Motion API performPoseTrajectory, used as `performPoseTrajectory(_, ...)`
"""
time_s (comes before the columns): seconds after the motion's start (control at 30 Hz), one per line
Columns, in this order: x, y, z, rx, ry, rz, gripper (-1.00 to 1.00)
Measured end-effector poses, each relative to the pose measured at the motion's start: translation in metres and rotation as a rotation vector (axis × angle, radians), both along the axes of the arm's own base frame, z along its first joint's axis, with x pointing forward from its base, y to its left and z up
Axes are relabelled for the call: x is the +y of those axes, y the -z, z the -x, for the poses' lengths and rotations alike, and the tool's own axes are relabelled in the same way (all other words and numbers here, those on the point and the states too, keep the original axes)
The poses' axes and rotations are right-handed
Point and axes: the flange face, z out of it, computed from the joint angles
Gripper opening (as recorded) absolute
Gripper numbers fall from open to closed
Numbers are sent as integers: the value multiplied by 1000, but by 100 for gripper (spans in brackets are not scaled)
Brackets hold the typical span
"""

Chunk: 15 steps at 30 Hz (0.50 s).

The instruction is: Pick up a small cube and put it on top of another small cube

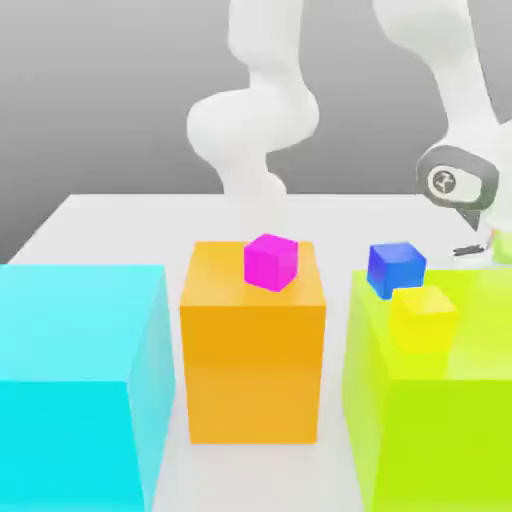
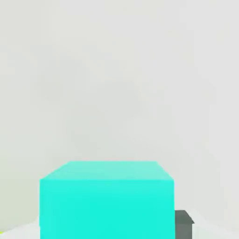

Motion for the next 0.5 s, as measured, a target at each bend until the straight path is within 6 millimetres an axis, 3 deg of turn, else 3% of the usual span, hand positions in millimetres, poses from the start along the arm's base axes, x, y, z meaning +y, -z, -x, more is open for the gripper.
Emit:
performPoseTrajectory(0.27,-3,-42,6,220,107,7,-100)
performPoseTrajectory(0.5,-24,-81,-26,204,152,-10,-100)
